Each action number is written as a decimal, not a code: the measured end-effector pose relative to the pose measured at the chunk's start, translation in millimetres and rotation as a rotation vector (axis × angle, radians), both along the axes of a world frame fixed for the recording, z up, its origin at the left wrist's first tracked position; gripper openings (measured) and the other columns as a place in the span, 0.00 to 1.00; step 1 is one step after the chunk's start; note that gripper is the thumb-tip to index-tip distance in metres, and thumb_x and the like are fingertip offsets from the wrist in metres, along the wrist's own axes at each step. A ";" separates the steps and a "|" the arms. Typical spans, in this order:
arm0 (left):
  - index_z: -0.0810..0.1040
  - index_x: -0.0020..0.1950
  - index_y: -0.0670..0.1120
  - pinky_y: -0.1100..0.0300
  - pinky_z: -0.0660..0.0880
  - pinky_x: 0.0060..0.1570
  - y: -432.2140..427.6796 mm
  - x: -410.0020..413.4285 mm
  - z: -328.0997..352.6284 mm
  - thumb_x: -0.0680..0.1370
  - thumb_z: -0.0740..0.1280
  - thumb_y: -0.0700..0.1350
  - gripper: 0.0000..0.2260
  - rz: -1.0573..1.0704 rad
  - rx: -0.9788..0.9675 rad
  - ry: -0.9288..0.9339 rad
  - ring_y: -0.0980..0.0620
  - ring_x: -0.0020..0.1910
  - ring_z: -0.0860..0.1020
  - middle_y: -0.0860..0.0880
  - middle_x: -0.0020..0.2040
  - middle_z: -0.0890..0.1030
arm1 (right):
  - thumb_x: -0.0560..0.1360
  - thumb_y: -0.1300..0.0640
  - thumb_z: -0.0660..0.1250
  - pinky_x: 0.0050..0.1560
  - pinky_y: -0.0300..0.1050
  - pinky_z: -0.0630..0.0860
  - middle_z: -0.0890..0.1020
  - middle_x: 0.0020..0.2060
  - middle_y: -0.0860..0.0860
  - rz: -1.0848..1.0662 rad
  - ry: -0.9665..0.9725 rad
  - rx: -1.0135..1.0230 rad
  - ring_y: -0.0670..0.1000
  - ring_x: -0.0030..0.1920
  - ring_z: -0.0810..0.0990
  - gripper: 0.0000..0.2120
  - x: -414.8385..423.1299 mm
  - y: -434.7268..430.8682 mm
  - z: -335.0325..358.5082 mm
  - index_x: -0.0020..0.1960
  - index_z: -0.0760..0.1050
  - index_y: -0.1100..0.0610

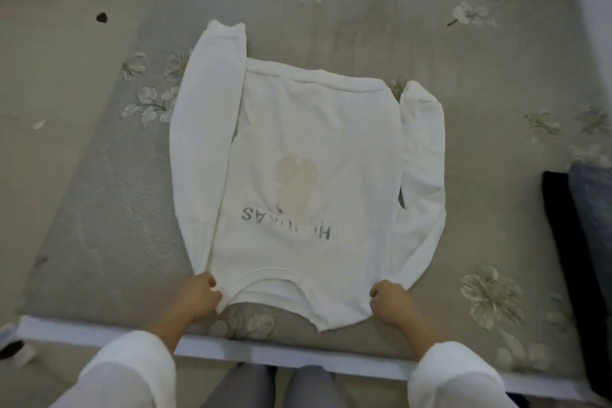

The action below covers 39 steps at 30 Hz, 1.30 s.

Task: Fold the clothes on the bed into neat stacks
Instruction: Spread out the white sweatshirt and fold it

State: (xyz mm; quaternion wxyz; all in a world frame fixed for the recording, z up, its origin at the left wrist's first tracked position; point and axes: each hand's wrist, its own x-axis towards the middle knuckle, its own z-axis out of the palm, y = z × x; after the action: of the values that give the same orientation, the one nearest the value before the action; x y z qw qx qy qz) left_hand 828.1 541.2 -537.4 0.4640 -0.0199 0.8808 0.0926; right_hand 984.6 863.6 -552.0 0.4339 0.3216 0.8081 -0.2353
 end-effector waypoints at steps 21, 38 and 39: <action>0.68 0.68 0.48 0.55 0.72 0.48 90.9 -64.2 -67.6 0.80 0.58 0.46 0.16 -0.325 0.171 0.408 0.47 0.60 0.70 0.46 0.64 0.69 | 0.78 0.53 0.61 0.49 0.40 0.67 0.77 0.56 0.53 -0.097 0.330 -0.021 0.52 0.53 0.75 0.14 -107.6 -6.4 -62.5 0.61 0.73 0.55; 0.59 0.76 0.49 0.53 0.44 0.74 247.9 -206.4 -176.7 0.78 0.50 0.54 0.26 -0.291 0.279 0.854 0.48 0.77 0.50 0.44 0.78 0.56 | 0.81 0.61 0.53 0.61 0.49 0.66 0.74 0.62 0.58 -0.097 0.865 0.455 0.59 0.63 0.71 0.16 -315.0 207.5 -94.5 0.65 0.70 0.60; 0.60 0.76 0.49 0.54 0.44 0.74 248.1 -206.8 -177.1 0.78 0.51 0.54 0.26 -0.282 0.277 0.859 0.49 0.77 0.50 0.44 0.78 0.56 | 0.81 0.61 0.52 0.60 0.50 0.66 0.74 0.62 0.58 -0.087 0.860 0.462 0.59 0.62 0.71 0.16 -326.8 216.2 -97.7 0.66 0.69 0.60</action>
State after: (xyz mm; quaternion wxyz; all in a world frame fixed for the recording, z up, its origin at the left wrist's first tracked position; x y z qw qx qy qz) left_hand 621.3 789.3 -714.5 0.0639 0.2022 0.9665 0.1449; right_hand 657.9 1079.8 -649.6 -0.0319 0.3166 0.9309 -0.1792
